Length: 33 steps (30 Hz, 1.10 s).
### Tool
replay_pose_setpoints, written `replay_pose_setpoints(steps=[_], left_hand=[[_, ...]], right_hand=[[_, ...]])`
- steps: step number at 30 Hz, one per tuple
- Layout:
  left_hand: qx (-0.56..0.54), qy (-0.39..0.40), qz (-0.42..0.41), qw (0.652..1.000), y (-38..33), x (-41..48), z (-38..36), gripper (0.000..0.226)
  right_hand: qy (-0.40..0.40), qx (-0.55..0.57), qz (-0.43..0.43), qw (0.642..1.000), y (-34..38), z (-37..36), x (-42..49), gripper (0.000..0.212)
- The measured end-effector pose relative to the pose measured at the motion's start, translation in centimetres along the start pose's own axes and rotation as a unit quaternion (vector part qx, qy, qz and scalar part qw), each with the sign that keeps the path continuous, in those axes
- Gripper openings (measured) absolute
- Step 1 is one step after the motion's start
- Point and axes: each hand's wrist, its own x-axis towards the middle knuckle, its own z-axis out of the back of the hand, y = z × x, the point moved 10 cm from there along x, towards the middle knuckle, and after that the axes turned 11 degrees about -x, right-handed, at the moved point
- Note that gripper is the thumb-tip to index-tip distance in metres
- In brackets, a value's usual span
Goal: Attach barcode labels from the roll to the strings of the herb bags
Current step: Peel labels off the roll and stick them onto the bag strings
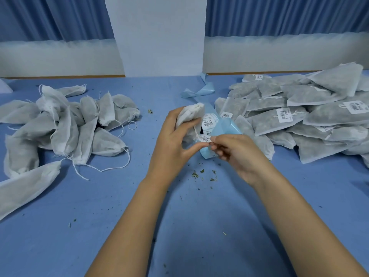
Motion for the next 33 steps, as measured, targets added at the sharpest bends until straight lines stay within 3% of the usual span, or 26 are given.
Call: replay_pose_setpoints(steps=[3,5,8,11,17,22,25,29,31,33], left_hand=[[-0.051,-0.031,0.067,0.996,1.3,-0.1,1.0,0.046],[-0.066,-0.067,0.108,0.990,2.4,-0.3,2.0,0.034],[-0.077,-0.078,0.152,0.982,3.2,-0.6,2.1,0.023],[-0.086,-0.054,0.167,0.981,3.2,-0.7,1.3,0.024],[-0.191,-0.005,0.150,0.970,1.8,-0.5,0.0,0.030],[-0.244,0.032,0.138,0.959,1.2,-0.7,-0.5,0.049],[-0.270,0.013,0.163,0.949,1.6,-0.9,-0.5,0.032],[-0.259,0.000,0.171,0.951,2.4,-0.8,-0.5,0.037],[-0.261,0.002,0.164,0.951,2.3,-0.7,-0.5,0.038],[-0.267,0.004,0.156,0.951,2.1,-0.6,-0.5,0.039]], right_hand=[[-0.120,-0.023,0.026,0.992,1.0,3.8,0.2,0.027],[-0.200,-0.051,0.097,0.974,3.1,6.1,-0.5,0.031],[-0.107,-0.023,0.238,0.965,6.2,3.5,-1.9,0.025],[-0.008,-0.037,0.313,0.949,7.3,-0.1,-3.2,0.017],[-0.016,-0.124,0.278,0.952,5.5,-1.1,-1.9,0.018],[-0.048,-0.135,0.256,0.956,4.9,-0.8,-1.3,0.018],[-0.065,-0.141,0.247,0.956,4.5,-0.8,-1.3,0.020],[-0.158,-0.189,0.223,0.943,4.0,0.8,-1.1,0.026],[-0.161,-0.157,0.199,0.954,3.7,1.3,-0.8,0.029],[-0.102,-0.050,0.198,0.974,3.8,0.8,-0.6,0.021]])
